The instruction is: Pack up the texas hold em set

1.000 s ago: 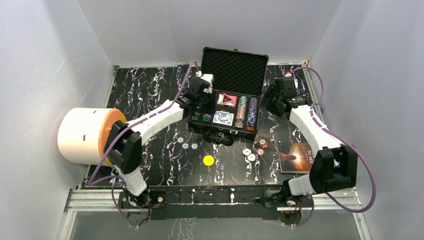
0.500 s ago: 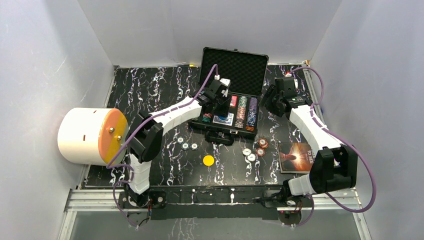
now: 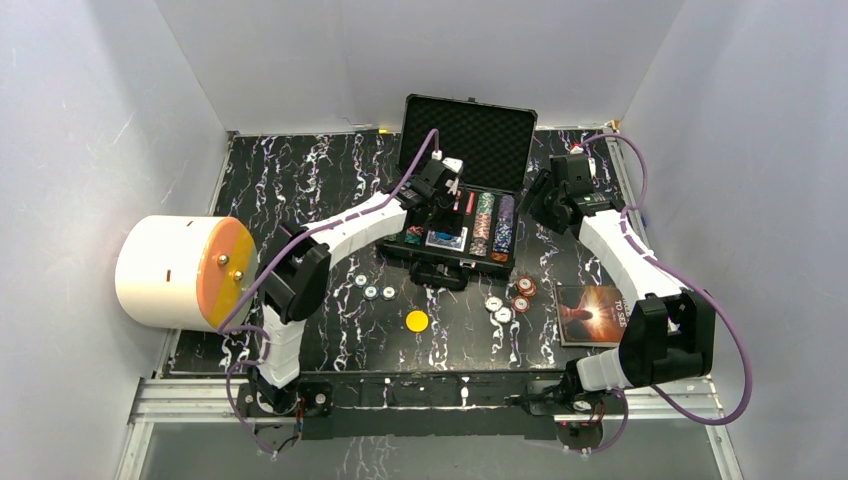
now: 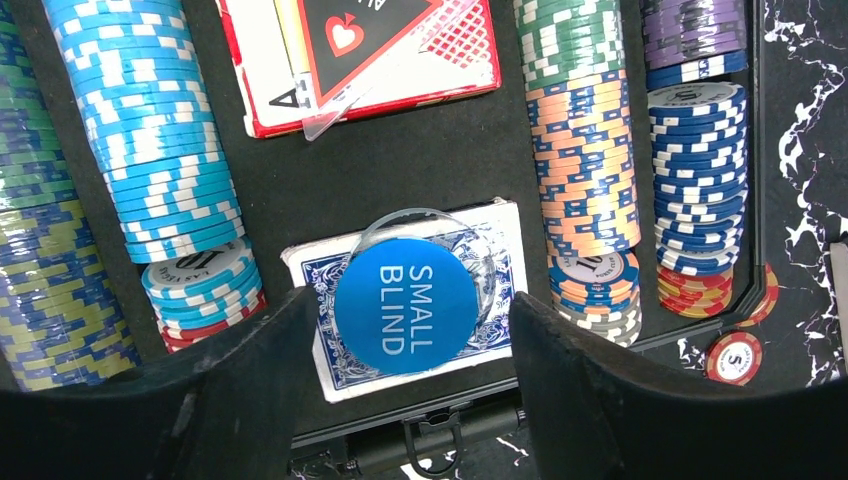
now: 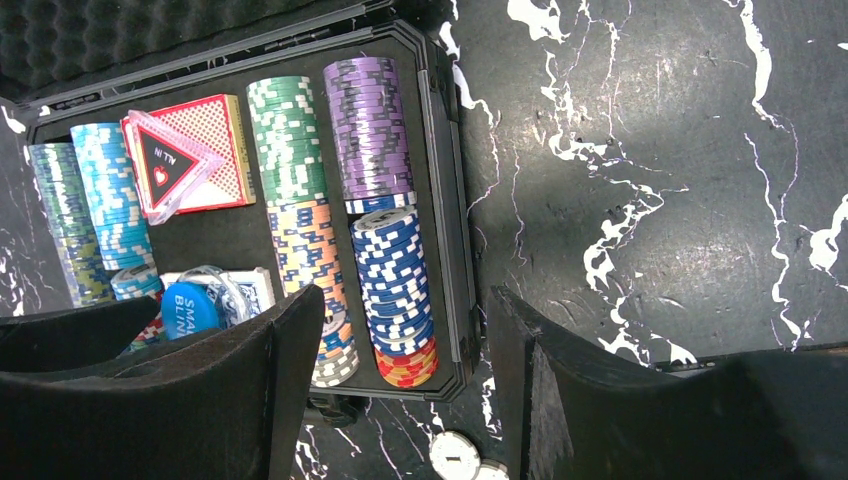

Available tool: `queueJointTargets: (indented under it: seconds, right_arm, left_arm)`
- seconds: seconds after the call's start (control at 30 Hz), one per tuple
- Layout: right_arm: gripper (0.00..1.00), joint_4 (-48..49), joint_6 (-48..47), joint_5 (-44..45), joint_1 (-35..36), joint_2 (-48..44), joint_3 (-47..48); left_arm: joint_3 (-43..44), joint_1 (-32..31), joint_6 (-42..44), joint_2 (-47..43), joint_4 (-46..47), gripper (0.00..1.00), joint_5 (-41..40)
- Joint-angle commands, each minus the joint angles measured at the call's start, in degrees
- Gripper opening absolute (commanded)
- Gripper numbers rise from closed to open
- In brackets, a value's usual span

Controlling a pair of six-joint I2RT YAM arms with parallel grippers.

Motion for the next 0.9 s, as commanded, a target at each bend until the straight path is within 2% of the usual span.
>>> queueJointTargets:
  seconds: [0.0,0.17,0.27,0.43,0.6,0.7,0.87]
  right_arm:
    - [0.69,0.6,-0.9,0.6,-0.1,-1.7,1.4]
    - [0.7,0.3,-5.0,-2.4,1.1,-2.1,3.2]
    - [0.7,-0.2,-8.3,-3.2,4.9,-1.7,4.3]
    - [0.72,-1.8,-16.7,1.5,18.3,-2.1,4.2]
    - [0.73,-1.1,-26.5,-0.6,32.3,-1.4,2.0]
    - [0.8,-1.6,-30.7,-1.4,40.2,1.4,2.6]
    - [0.87,-5.6,-33.7,-7.1,47.3,9.7,6.3]
  left_arm:
    - [0.6,-0.3,0.2,-3.5,-0.9,0.72,-1.1]
    - [3.2,0.2,0.1,-6.8,-0.7,0.81,-4.7]
    - [3.3,2.0,-0.3,-10.3,0.2,0.81,-7.7]
    - [2.1,8.3,-2.2,-17.8,1.3,0.82,-13.4]
    - [1.2,13.7,-2.6,-25.4,2.5,0.84,-16.5]
    - [0.7,14.9,-2.2,-28.6,3.0,0.86,-17.6]
    - [-0.5,15.8,-2.8,-31.3,3.0,0.87,-17.4]
